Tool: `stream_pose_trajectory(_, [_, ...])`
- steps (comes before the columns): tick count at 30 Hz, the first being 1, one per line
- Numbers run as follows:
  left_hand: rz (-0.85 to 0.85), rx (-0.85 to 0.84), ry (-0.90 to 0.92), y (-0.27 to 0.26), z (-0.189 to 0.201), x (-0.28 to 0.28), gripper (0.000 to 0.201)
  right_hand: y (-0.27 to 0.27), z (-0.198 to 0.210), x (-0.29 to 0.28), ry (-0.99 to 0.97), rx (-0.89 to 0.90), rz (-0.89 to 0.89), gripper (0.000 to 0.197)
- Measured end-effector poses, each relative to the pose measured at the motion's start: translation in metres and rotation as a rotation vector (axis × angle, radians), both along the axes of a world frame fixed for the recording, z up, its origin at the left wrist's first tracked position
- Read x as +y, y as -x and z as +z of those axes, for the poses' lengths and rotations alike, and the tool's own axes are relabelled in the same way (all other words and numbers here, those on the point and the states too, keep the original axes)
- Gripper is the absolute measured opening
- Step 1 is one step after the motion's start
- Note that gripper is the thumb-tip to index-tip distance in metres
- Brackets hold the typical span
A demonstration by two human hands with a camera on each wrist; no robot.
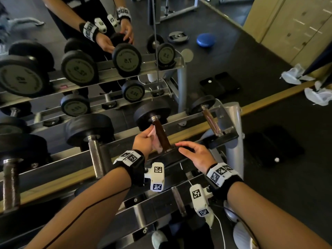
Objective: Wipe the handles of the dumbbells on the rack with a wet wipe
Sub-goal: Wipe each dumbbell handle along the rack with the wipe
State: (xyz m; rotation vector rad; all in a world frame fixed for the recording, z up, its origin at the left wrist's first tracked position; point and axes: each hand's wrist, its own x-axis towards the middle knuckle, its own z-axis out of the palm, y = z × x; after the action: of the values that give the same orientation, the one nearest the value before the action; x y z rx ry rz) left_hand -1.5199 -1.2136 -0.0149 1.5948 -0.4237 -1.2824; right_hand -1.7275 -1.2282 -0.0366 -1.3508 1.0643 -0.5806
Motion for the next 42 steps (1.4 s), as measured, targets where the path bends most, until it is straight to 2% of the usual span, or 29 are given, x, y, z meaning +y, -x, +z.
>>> stream_pose_trajectory(2, [0.028, 0.141, 0.023, 0.009, 0.002, 0.002, 0.022, 0.0, -0.001, 0.001, 0.008, 0.003, -0.011, 0.023])
stream_pose_trajectory(4, [0.009, 0.181, 0.028, 0.015, 0.005, 0.01, 0.023, -0.001, -0.001, 0.003, 0.014, -0.007, -0.029, 0.023])
stream_pose_trajectory(7, [-0.063, 0.143, -0.03, 0.019, 0.006, 0.023, 0.03, -0.003, 0.0, 0.005, -0.004, -0.031, -0.044, 0.022])
stream_pose_trajectory(9, [-0.067, 0.129, -0.052, 0.013, 0.004, 0.025, 0.028, -0.002, 0.002, 0.006, -0.022, -0.044, -0.038, 0.023])
stream_pose_trajectory(11, [-0.03, 0.142, -0.034, 0.002, 0.006, 0.018, 0.022, -0.001, 0.005, 0.006, -0.01, -0.027, -0.025, 0.023])
stream_pose_trajectory(16, [0.088, 0.089, -0.007, -0.009, 0.0, -0.009, 0.03, 0.0, 0.01, 0.008, 0.02, 0.023, -0.004, 0.024])
stream_pose_trajectory(20, [-0.047, -0.011, 0.117, -0.001, -0.009, -0.009, 0.024, 0.001, 0.009, 0.007, 0.013, 0.011, -0.007, 0.024])
stream_pose_trajectory(23, [-0.121, -0.117, 0.093, -0.001, -0.011, -0.001, 0.024, -0.001, 0.009, 0.008, 0.033, 0.013, -0.002, 0.023])
stream_pose_trajectory(25, [-0.239, -0.262, 0.055, -0.003, -0.017, 0.009, 0.022, -0.001, 0.007, 0.007, 0.041, 0.018, -0.003, 0.022])
stream_pose_trajectory(27, [-0.299, -0.221, 0.012, -0.004, -0.019, 0.019, 0.027, -0.001, 0.005, 0.006, 0.043, 0.014, 0.004, 0.02])
stream_pose_trajectory(30, [-0.39, -0.222, 0.039, -0.012, -0.017, 0.028, 0.018, 0.0, 0.003, 0.004, 0.041, 0.016, 0.022, 0.016])
stream_pose_trajectory(32, [-0.286, -0.177, 0.074, -0.019, -0.014, 0.027, 0.022, 0.001, 0.002, 0.003, 0.043, 0.019, 0.032, 0.015])
stream_pose_trajectory(34, [-0.174, -0.275, 0.089, -0.025, -0.01, 0.019, 0.028, 0.001, 0.001, 0.003, 0.056, 0.032, 0.031, 0.015])
stream_pose_trajectory(36, [-0.103, -0.284, 0.104, -0.029, -0.008, 0.006, 0.03, 0.001, 0.0, 0.004, 0.062, 0.027, 0.02, 0.016])
stream_pose_trajectory(38, [-0.095, -0.143, 0.124, -0.025, -0.003, -0.005, 0.028, 0.001, 0.0, 0.006, 0.071, 0.033, 0.011, 0.016])
stream_pose_trajectory(39, [-0.097, -0.126, 0.089, -0.023, -0.004, -0.009, 0.03, 0.0, -0.001, 0.007, 0.075, 0.04, 0.009, 0.016])
stream_pose_trajectory(42, [-0.165, -0.286, 0.066, -0.022, -0.01, -0.017, 0.032, 0.0, -0.004, 0.008, 0.088, 0.048, 0.009, 0.017])
